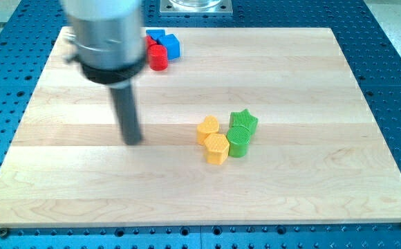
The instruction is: Move the cube right side of the triangle
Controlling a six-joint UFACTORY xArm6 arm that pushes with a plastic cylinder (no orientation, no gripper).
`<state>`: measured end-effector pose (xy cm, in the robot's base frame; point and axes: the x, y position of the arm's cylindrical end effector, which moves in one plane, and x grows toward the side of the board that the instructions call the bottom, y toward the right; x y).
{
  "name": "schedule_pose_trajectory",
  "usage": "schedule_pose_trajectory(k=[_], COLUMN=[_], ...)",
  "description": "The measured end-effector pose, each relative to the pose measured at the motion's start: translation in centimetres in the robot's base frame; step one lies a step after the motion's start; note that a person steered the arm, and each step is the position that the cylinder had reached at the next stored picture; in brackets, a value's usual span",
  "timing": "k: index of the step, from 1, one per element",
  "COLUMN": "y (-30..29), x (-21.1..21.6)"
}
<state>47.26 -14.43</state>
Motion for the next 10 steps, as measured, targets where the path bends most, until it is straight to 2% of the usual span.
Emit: schedule_pose_trajectory(k=[1, 2, 3, 4, 6, 10], y=[-10.3, -12.7, -12.7, -11.9, -2.4, 7.0], x=[-6.7, -14.8, -18.6, -20.1, -23.2, -22.0])
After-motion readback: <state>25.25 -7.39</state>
